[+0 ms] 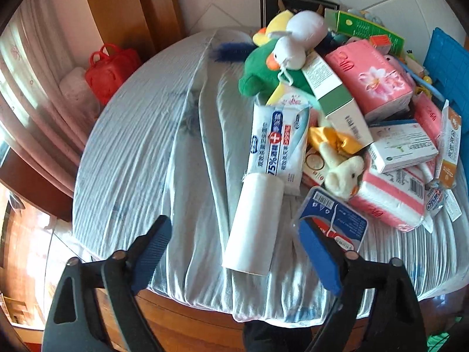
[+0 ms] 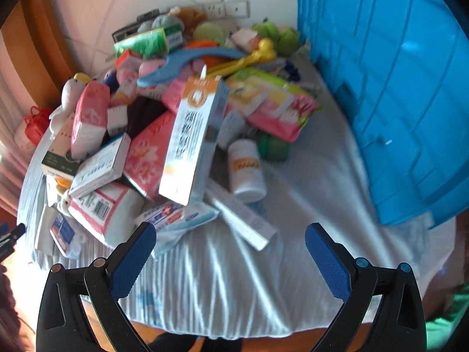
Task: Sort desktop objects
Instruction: 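Grasp the white paper roll with the left tool while the right grasps the wipes packet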
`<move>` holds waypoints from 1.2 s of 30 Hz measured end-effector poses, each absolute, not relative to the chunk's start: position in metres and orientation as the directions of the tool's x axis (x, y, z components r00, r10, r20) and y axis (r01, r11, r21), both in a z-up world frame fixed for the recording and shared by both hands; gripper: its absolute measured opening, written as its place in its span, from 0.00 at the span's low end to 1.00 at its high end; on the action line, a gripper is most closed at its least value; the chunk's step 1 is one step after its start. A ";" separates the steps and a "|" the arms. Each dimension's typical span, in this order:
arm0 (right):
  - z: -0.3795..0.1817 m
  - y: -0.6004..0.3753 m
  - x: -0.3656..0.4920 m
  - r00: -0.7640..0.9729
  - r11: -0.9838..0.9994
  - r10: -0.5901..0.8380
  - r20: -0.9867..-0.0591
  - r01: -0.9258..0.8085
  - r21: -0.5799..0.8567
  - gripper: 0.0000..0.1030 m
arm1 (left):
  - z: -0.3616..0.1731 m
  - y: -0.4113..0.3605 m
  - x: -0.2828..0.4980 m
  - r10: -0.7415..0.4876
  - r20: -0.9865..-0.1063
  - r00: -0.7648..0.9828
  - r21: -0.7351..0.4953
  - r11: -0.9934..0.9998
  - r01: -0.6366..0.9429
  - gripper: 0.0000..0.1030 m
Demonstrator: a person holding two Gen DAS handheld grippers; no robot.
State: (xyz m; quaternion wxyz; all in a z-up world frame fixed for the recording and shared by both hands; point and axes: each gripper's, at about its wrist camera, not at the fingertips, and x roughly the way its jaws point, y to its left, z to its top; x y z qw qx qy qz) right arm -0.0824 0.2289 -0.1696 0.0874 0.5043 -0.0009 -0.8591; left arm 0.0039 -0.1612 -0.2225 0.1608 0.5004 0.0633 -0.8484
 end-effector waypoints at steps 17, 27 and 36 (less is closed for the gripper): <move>-0.229 0.165 -0.108 -0.272 -0.987 -0.151 -0.950 0.090 0.131 0.72 | -0.280 -0.165 -0.035 -0.058 -0.947 -0.317 -0.014 -0.976 0.219 0.50; -0.263 0.144 -0.133 -0.212 -0.988 -0.154 -0.965 0.031 0.151 0.77 | -0.253 -0.170 -0.024 -0.041 -0.923 -0.382 -0.036 -0.981 0.193 0.44; -0.238 0.148 -0.104 -0.260 -0.981 -0.192 -0.946 0.070 0.180 0.54 | -0.176 -0.177 -0.027 -0.089 -0.813 -0.575 -0.003 -0.988 0.157 0.44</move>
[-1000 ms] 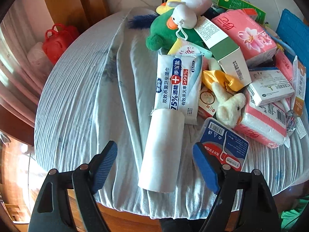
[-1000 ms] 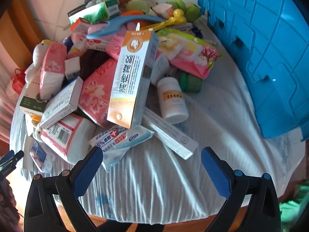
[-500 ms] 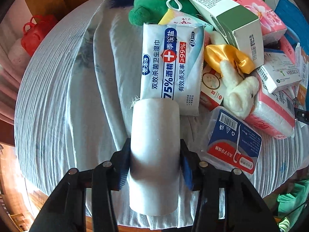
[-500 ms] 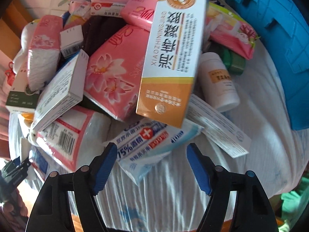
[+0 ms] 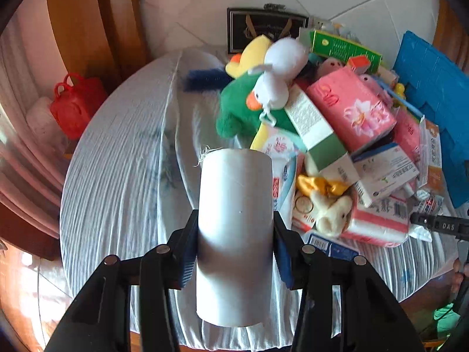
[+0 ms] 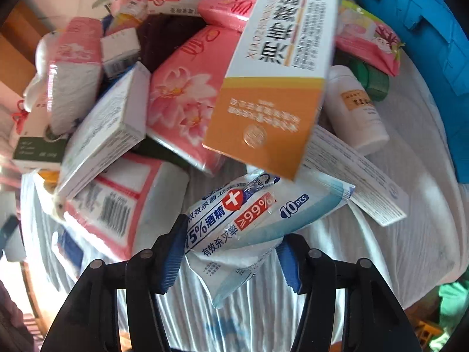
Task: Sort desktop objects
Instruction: 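Grasp the white paper roll with the left tool while the right grasps the wipes packet, then carry both items into the blue crate and open both tools to drop them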
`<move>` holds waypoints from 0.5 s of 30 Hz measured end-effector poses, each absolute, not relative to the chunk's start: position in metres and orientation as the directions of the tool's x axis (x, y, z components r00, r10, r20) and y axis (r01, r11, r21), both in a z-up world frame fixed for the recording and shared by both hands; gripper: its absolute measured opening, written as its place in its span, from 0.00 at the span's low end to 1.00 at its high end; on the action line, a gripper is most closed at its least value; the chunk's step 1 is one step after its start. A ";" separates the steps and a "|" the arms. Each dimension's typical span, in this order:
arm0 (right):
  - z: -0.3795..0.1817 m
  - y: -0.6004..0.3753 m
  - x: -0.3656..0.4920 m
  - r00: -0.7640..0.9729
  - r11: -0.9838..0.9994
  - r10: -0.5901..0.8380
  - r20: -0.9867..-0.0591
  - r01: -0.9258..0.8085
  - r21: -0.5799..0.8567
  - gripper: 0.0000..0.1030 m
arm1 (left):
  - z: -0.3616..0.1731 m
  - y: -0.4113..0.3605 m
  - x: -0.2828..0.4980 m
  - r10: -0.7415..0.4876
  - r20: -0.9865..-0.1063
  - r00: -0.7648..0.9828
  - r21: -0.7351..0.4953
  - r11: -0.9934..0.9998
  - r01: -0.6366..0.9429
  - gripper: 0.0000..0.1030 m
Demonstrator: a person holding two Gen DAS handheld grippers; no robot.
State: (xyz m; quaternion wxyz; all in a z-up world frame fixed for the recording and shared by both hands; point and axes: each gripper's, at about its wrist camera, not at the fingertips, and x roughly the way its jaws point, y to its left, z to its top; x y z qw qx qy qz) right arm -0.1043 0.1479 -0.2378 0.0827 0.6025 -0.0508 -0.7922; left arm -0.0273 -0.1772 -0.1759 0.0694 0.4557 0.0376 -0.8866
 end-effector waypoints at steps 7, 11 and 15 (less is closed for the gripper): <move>-0.181 0.171 -0.082 -0.366 -0.979 -0.205 -0.908 0.093 0.183 0.54 | -0.136 -0.155 -0.056 -0.034 -0.710 -0.703 -0.016 -0.998 0.064 0.44; -0.144 0.185 -0.075 -0.445 -0.982 -0.188 -0.875 0.104 0.157 0.54 | -0.118 -0.125 -0.075 0.037 -0.662 -0.748 -0.038 -0.999 -0.016 0.44; -0.122 0.183 -0.066 -0.515 -0.984 -0.170 -0.840 0.129 0.120 0.54 | -0.108 -0.091 -0.085 0.104 -0.644 -0.758 -0.060 -0.995 -0.085 0.44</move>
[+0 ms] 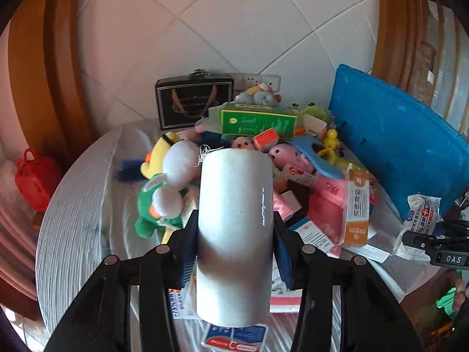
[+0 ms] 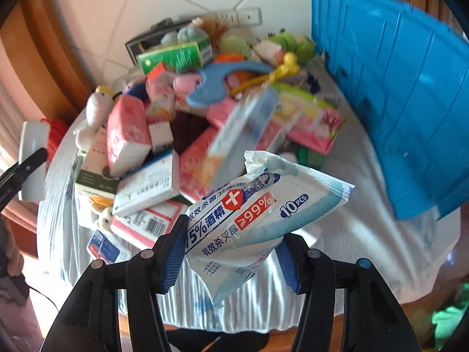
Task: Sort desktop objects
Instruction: 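Carry both items into the blue crate and open both tools to drop them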
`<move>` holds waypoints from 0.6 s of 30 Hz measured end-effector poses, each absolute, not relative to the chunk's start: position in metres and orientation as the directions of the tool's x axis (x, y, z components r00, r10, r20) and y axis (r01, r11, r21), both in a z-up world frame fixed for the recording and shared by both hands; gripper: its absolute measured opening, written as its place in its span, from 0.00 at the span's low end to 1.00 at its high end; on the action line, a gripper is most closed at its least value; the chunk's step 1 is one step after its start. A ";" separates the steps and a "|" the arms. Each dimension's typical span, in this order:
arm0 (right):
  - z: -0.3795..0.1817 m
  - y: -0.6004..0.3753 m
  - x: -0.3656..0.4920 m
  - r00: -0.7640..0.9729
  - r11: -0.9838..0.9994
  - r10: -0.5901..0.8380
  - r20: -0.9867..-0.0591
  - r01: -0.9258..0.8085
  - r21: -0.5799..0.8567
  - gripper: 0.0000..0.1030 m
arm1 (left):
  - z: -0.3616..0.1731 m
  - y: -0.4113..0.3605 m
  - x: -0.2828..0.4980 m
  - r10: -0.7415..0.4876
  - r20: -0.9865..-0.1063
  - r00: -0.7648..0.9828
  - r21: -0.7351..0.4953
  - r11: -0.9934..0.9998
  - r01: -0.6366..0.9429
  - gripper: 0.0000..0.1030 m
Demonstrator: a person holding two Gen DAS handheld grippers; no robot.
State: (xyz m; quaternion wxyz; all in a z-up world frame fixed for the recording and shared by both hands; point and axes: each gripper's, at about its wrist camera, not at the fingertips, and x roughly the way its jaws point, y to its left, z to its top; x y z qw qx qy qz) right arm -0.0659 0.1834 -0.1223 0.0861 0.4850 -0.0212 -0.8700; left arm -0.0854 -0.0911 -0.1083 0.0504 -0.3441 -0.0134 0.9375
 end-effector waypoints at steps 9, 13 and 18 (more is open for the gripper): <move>-0.049 0.241 -0.086 -0.661 -0.984 -0.163 -0.733 0.166 0.069 0.54 | -0.071 0.006 -0.108 0.153 -0.580 -0.800 -0.043 -0.987 -0.158 0.44; 0.002 0.286 -0.097 -0.745 -0.972 -0.200 -0.636 0.234 0.031 0.54 | -0.035 0.072 -0.121 0.159 -0.515 -0.843 -0.042 -0.986 -0.160 0.44; 0.062 0.371 -0.119 -0.817 -0.966 -0.173 -0.551 0.251 -0.068 0.54 | 0.012 0.176 -0.142 0.214 -0.461 -0.861 -0.056 -0.976 -0.212 0.44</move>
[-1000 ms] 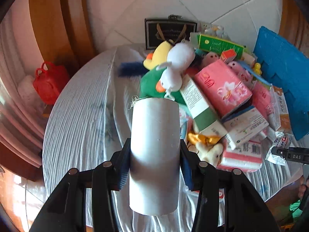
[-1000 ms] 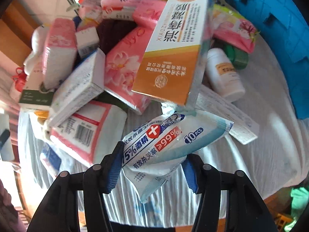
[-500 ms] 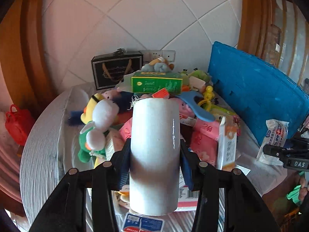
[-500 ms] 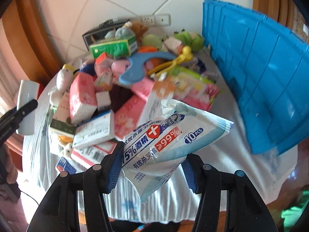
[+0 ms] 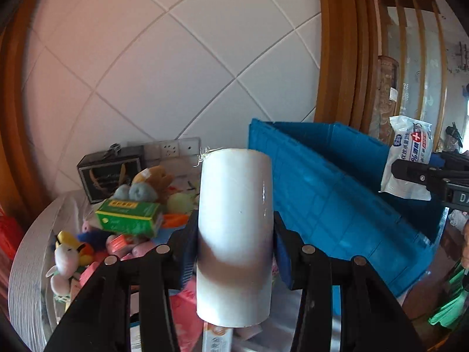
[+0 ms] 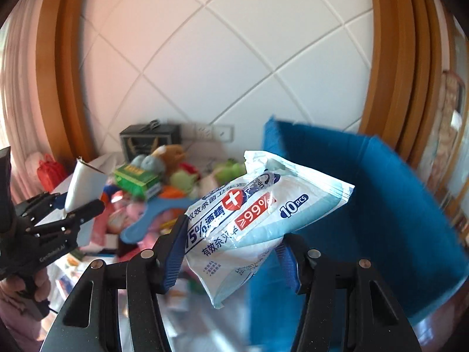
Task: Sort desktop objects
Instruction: 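Carry both items into the blue crate and open both tools to drop them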
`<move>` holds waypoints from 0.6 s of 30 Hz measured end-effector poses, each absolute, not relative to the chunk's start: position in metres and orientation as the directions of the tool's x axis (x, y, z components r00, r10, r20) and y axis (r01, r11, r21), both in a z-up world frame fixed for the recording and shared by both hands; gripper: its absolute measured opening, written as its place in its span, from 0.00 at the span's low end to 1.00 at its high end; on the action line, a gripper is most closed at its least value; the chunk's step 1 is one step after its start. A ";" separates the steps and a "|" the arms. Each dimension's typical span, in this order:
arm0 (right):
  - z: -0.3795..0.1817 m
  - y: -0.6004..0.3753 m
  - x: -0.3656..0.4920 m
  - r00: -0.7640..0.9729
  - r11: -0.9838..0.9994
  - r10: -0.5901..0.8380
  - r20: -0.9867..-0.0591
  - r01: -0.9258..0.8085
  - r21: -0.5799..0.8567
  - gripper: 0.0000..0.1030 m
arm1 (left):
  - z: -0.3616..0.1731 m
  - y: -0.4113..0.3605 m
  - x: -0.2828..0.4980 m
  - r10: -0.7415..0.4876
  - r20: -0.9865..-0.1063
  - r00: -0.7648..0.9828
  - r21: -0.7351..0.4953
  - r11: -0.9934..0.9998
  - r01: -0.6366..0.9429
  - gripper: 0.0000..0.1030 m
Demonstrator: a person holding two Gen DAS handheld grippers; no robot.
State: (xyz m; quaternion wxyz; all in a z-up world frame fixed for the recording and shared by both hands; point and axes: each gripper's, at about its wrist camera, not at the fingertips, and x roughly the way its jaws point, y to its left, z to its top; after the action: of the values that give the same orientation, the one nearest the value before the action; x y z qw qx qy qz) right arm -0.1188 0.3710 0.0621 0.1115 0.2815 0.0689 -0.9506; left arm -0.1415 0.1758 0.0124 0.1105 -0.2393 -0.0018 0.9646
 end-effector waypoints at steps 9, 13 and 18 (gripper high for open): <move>0.096 0.525 -0.205 -0.806 -0.962 -0.026 -0.591 0.182 -0.205 0.54 | 0.095 0.358 -0.201 0.394 -0.495 -0.774 -0.172 -0.918 -0.358 0.44; 0.082 0.573 -0.242 -0.762 -0.967 -0.006 -0.648 0.170 -0.190 0.54 | 0.109 0.426 -0.243 0.393 -0.578 -0.715 -0.193 -0.918 -0.348 0.44; 0.047 0.601 -0.284 -0.685 -0.963 0.033 -0.728 0.172 -0.206 0.54 | 0.077 0.491 -0.292 0.299 -0.732 -0.612 -0.147 -0.947 -0.287 0.44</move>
State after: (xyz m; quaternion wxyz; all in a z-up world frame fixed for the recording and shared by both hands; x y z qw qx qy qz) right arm -0.2837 0.6014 0.0470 0.0382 0.3949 0.1297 -0.9087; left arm -0.2916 0.4911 0.0770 0.1633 -0.4088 -0.0073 0.8979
